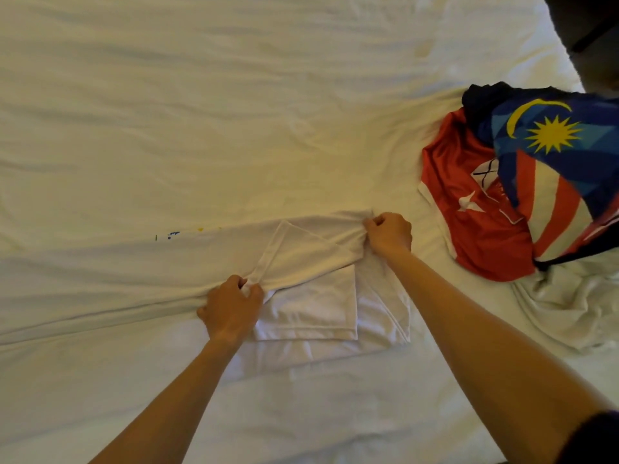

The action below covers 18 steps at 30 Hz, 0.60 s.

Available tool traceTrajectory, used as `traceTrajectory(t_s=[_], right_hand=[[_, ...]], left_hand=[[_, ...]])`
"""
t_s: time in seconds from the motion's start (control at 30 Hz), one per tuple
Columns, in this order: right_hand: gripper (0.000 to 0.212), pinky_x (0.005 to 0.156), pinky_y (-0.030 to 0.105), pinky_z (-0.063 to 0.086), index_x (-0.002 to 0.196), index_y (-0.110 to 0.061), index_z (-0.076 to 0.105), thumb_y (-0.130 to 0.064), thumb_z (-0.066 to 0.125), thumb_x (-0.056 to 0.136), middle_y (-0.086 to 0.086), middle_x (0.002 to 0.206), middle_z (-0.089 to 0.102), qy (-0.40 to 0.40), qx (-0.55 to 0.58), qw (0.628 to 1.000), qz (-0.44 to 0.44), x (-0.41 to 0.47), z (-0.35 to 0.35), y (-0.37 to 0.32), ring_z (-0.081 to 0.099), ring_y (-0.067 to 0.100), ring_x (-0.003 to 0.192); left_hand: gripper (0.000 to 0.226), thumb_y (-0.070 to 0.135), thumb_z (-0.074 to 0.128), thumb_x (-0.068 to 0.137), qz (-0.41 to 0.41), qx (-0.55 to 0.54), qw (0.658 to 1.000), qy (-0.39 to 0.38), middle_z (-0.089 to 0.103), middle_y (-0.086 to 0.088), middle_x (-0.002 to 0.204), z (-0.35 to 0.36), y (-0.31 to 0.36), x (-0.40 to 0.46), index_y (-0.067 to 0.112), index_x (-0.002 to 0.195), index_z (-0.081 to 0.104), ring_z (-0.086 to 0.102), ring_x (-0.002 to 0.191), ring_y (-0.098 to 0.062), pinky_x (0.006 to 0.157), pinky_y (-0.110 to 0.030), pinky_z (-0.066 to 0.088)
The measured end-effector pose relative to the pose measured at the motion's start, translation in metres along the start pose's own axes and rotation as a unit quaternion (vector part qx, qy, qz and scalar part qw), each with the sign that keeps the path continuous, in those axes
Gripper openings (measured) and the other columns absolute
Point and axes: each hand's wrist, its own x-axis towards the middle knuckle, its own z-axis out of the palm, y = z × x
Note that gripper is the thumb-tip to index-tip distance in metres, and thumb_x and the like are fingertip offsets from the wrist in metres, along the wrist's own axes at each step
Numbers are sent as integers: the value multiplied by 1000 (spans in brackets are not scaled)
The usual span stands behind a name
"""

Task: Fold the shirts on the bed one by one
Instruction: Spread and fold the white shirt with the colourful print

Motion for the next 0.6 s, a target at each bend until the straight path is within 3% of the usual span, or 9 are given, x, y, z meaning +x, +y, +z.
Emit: traceTrajectory(t_s=[0.07, 0.13, 0.23, 0.3, 0.37, 0.43, 0.5, 0.6], right_hand=[[28, 81, 38, 45, 118, -14, 58, -31, 54, 96, 12, 121, 58, 78, -12, 996, -29, -26, 12, 2, 56, 33, 108], [40, 90, 43, 45, 131, -16, 53, -29, 54, 93, 10, 130, 53, 129, -28, 971, -199, -61, 33, -3, 50, 33, 116], [51, 115, 44, 26, 148, -20, 41, -37, 41, 100, 4, 157, 36, 9, -117, 890, -441, -101, 67, 0, 32, 26, 144], [56, 121, 52, 6, 157, -27, 20, -43, 29, 104, -4, 166, 5, -79, -226, 867, -436, -102, 80, 14, 2, 16, 153], [61, 118, 60, -6, 158, -25, 5, -46, 24, 104, -6, 164, -12, -73, -283, 891, -347, -96, 86, 29, -12, 16, 152], [64, 117, 60, -12, 158, -20, 2, -46, 22, 103, -1, 166, -9, -23, -301, 896, -326, -103, 91, 30, -11, 21, 152], [62, 119, 54, -13, 158, -19, 7, -43, 23, 103, 0, 167, -2, -32, -251, 894, -370, -120, 100, 22, -5, 21, 153], [60, 120, 50, -11, 159, -25, 3, -44, 18, 103, -7, 165, -12, -79, -270, 867, -412, -139, 116, 29, -7, 17, 153]], left_hand=[[17, 36, 55, 88, 5, 1, 1000, 2, 65, -5, 85, 1, -1, 1, 21, 82, 59, 59, 90, -34, 88, -44, 43], [19, 39, 54, 90, 7, 7, 1000, 6, 66, -7, 91, 3, -1, 0, 22, 92, 62, 58, 96, -35, 88, -44, 41], [20, 40, 54, 91, 14, 0, 1000, 13, 67, -8, 94, 5, -3, 1, 23, 96, 63, 57, 103, -34, 88, -43, 38], [20, 40, 53, 92, 18, -19, 1000, 13, 67, -7, 93, 4, -6, 1, 23, 91, 62, 57, 104, -33, 90, -43, 38], [22, 41, 52, 94, 26, -30, 999, 13, 68, -5, 92, 4, -8, 1, 23, 89, 63, 58, 105, -32, 93, -44, 39], [22, 41, 53, 94, 35, -43, 998, 15, 68, -3, 89, 2, -9, 0, 23, 87, 62, 58, 103, -31, 93, -44, 39], [21, 40, 54, 93, 48, -46, 997, 24, 67, -1, 86, 1, -9, -5, 22, 85, 62, 59, 101, -30, 90, -42, 39], [14, 38, 60, 88, 144, 26, 981, 131, 62, 3, 90, -2, -14, -15, 24, 86, 62, 56, 95, -27, 81, -41, 37]])
